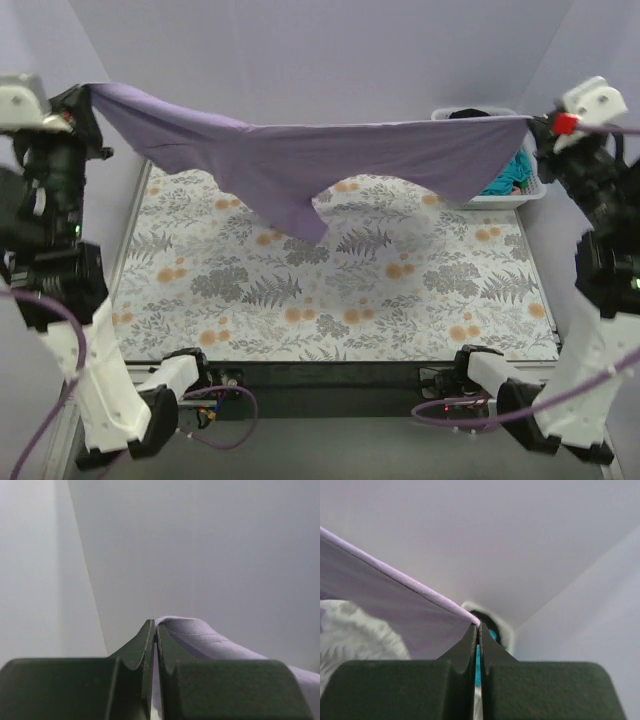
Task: Fold and stack the t-shirts
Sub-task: Flatten the tshirt out
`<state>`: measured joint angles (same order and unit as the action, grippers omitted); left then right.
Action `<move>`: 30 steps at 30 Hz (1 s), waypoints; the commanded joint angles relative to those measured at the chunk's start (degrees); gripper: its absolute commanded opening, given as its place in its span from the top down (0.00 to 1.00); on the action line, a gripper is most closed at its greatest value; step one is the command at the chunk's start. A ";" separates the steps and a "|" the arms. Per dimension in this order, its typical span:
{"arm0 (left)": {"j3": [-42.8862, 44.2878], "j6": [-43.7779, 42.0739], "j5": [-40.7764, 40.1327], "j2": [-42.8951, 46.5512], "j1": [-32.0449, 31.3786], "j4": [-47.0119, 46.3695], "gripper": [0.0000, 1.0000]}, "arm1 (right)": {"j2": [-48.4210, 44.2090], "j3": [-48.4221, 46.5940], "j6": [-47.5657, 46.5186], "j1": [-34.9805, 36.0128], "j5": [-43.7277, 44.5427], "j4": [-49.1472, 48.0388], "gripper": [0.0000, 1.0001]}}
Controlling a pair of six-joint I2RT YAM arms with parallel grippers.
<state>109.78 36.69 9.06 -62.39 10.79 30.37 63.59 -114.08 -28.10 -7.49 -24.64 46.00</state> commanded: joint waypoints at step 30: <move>-48.06 -17.53 4.91 -5.27 0.11 -22.08 1.00 | 8.55 44.01 -3.28 7.40 -3.05 -40.27 0.99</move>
<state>64.14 20.12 9.56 -68.51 10.76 17.56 71.99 -72.05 -27.49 -1.67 -27.62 14.79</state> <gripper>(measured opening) 0.015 0.022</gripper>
